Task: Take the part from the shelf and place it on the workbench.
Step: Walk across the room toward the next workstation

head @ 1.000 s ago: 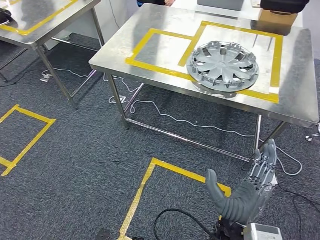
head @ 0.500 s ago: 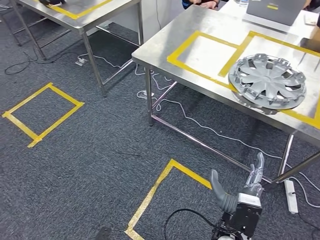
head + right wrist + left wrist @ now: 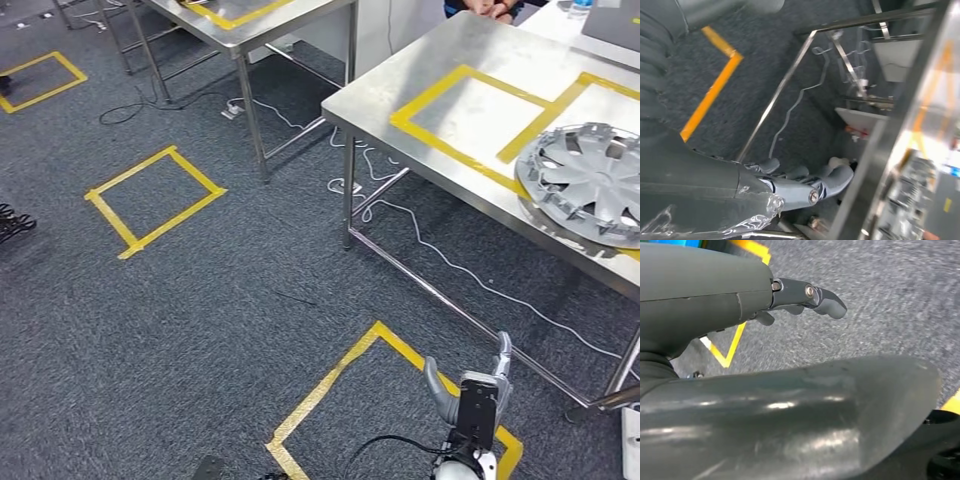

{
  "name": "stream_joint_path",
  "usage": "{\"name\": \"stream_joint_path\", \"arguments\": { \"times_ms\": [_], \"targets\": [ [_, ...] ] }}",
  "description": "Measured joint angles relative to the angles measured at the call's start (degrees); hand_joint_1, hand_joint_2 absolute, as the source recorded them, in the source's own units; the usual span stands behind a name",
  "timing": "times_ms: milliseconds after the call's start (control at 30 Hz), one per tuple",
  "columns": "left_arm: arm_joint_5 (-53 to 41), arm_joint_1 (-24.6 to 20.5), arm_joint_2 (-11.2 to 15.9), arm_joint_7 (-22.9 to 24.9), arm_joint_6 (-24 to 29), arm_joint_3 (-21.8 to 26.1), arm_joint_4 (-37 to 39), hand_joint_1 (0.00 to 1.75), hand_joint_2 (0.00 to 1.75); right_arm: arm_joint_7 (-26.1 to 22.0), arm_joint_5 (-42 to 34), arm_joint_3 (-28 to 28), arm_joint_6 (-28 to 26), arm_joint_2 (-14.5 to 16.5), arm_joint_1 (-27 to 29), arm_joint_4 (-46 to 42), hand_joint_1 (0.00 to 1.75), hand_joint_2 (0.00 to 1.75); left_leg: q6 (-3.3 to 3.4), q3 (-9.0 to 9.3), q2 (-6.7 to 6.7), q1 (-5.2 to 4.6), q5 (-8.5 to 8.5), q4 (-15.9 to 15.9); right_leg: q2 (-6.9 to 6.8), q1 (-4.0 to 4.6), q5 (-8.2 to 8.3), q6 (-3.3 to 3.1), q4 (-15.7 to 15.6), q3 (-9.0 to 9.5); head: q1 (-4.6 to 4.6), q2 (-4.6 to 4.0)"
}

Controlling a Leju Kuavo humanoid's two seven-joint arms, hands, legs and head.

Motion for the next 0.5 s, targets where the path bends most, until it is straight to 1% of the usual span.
{"name": "stream_joint_path", "arguments": {
  "times_ms": [33, 67, 100, 133, 167, 200, 233, 267, 300, 333, 367, 400, 433, 467, 500],
  "targets": [
    [-0.1, 0.0, 0.0, 0.0, 0.0, 0.0, 0.0, 0.00, 0.00, -0.3, 0.4, -1.1, -0.2, 0.0, -0.7, 1.9, 0.00, 1.75, 0.13, 1.92, 0.77, -0.03, 1.78, -3.3, -0.75, 0.01, -0.06, 0.09, 0.0, 0.07, 0.00, 0.00],
    [-0.1, -0.1, 0.0, 0.0, 0.0, 0.0, 0.0, 0.00, 0.00, -0.5, 1.0, -2.0, -0.5, 0.1, -1.3, 3.8, 0.00, 1.75, 0.28, 4.19, 2.31, -0.15, 3.34, -7.2, -1.42, 0.18, -0.19, 0.30, 0.1, 0.13, -0.03, 0.00],
    [-0.1, -0.2, 0.0, 0.0, -0.1, 0.1, 0.0, 0.00, 0.00, -0.6, 1.6, -2.9, -1.0, 0.1, -2.1, 5.7, 0.00, 1.75, 0.55, 6.02, 3.60, -0.28, 4.28, -10.5, -2.01, 0.38, -0.36, 0.57, 0.2, 0.14, -0.08, 0.00],
    [-0.2, -0.3, 0.0, 0.0, -0.1, 0.1, 0.0, 0.00, 0.00, -0.7, 2.0, -3.9, -1.4, 0.1, -2.9, 7.8, 0.00, 1.75, 0.85, 7.10, 4.57, -0.40, 4.69, -12.5, -2.58, 0.58, -0.47, 0.88, 0.3, 0.17, -0.04, 0.00],
    [-0.3, -0.4, -0.1, -0.1, -0.2, 0.1, 0.0, 0.00, 0.00, -0.9, 2.3, -5.1, -1.9, 0.1, -3.8, 10.3, 0.00, 1.75, 1.15, 7.50, 4.87, -0.52, 4.67, -13.5, -3.16, 0.77, -0.58, 1.21, 0.4, 0.21, -0.02, 0.00],
    [-0.3, -0.3, -0.1, -0.1, -0.2, 0.2, 0.0, 0.00, 0.00, -1.2, 2.4, -6.4, -2.5, 0.1, -4.9, 13.3, 0.00, 1.75, 1.50, 7.40, 4.22, -0.54, 4.60, -13.7, -3.77, 0.78, -0.63, 1.47, 0.3, 0.35, 0.03, 0.00],
    [-0.4, -0.2, -0.1, -0.1, -0.2, 0.2, 0.0, 0.00, 0.00, -1.6, 2.4, -8.0, -3.1, 0.0, -6.1, 16.7, 0.00, 1.31, 1.82, 7.35, 3.62, -0.46, 4.70, -13.7, -3.61, 0.68, -0.79, 1.84, 0.3, 0.47, 0.10, 0.00],
    [-0.5, -0.1, -0.1, -0.1, -0.2, 0.3, 0.0, 0.00, 0.00, -2.0, 2.3, -9.6, -3.5, -0.2, -7.4, 20.3, 0.00, 0.87, 2.13, 7.37, 2.98, -0.36, 4.77, -13.8, -2.51, 0.54, -1.40, 2.18, 0.9, 0.35, 0.14, 0.00],
    [-0.5, -0.1, -0.1, -0.1, -0.1, 0.4, 0.0, 0.00, 0.00, -2.3, 2.2, -11.3, -3.7, -0.6, -8.4, 23.8, 0.00, 0.44, 2.47, 7.38, 2.31, -0.22, 4.89, -13.9, -0.95, 0.39, -2.54, 2.47, 2.4, -0.24, 0.24, 0.00],
    [-0.6, -0.2, -0.1, -0.1, -0.1, 0.5, 0.0, 0.00, 0.00, -2.6, 2.1, -12.8, -3.8, -1.0, -9.1, 27.1, 0.00, 0.00, 2.76, 7.38, 1.60, -0.10, 4.98, -13.9, 0.91, 0.25, -4.18, 2.73, 5.2, -1.44, 0.37, 0.00],
    [-0.7, -0.3, -0.1, -0.2, -0.1, 0.5, 0.0, 0.00, 0.00, -2.6, 2.1, -14.2, -3.8, -1.4, -9.5, 29.9, 0.00, 0.00, 2.96, 7.33, 0.84, -0.09, 5.01, -13.9, 2.23, 0.21, -6.08, 2.83, 9.0, -3.14, 0.50, 0.00],
    [-0.7, -0.4, -0.2, -0.2, -0.1, 0.5, 0.0, 0.00, 0.00, -2.1, 2.3, -15.3, -3.8, -1.9, -9.8, 32.4, 0.00, 0.00, 3.09, 7.30, 0.05, -0.10, 5.03, -13.9, 2.78, 0.21, -7.65, 2.88, 12.9, -4.99, 0.57, 0.00],
    [-0.7, -0.4, -0.1, -0.2, -0.1, 0.5, 0.0, 0.00, 0.00, -1.0, 2.9, -16.2, -3.9, -2.3, -10.0, 34.9, 0.00, 0.00, 3.13, 7.29, -0.75, -0.11, 5.04, -13.9, 3.01, 0.21, -8.39, 2.90, 15.6, -6.43, 0.61, 0.00],
    [-0.7, -0.3, -0.1, -0.3, -0.1, 0.6, 0.0, 0.00, 0.00, 0.5, 3.8, -16.8, -4.2, -2.8, -10.2, 37.1, 0.00, 0.00, 3.14, 7.30, -1.49, -0.11, 5.04, -13.9, 3.10, 0.19, -8.07, 2.90, 16.5, -7.07, 0.62, 0.00],
    [-0.7, -0.2, -0.1, -0.3, -0.1, 0.6, 0.0, 0.00, 0.00, 2.3, 4.9, -17.3, -4.8, -3.4, -10.4, 39.1, 0.00, 0.00, 3.12, 7.35, -2.21, -0.08, 5.05, -13.9, 3.16, 0.12, -6.63, 2.88, 15.0, -6.59, 0.61, 0.00]
  ]
}}
